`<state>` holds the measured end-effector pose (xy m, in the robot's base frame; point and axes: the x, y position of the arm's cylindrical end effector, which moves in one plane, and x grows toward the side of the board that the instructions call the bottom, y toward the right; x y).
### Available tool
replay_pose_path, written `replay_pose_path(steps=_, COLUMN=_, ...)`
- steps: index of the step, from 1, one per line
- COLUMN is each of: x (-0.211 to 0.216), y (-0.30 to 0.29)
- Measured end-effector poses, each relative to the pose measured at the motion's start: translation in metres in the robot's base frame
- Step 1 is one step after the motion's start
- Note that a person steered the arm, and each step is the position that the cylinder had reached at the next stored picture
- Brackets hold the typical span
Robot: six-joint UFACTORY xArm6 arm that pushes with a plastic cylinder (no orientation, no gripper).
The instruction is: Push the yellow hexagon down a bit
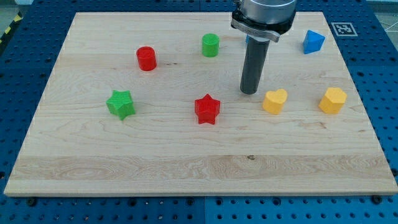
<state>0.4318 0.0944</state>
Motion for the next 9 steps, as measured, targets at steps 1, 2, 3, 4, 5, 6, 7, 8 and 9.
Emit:
replay_pose_path(steps=1, x=0.008, y=0.027)
replay_pose_path(steps=2, x=0.006, y=0.051)
replay_pose_path(steps=3, x=-0.007, y=0.062)
replay_pose_path(steps=4, x=-0.012, y=0.079)
replay_pose_path(steps=5, x=0.003, y=0.097)
replay_pose_path(steps=6, x=0.004, y=0.102)
replay_pose_path(steps=7, x=-0.012, y=0.117)
replay_pose_path(steps=8, x=-0.003, y=0.129)
replay_pose_path(steps=9, x=0.023, y=0.129)
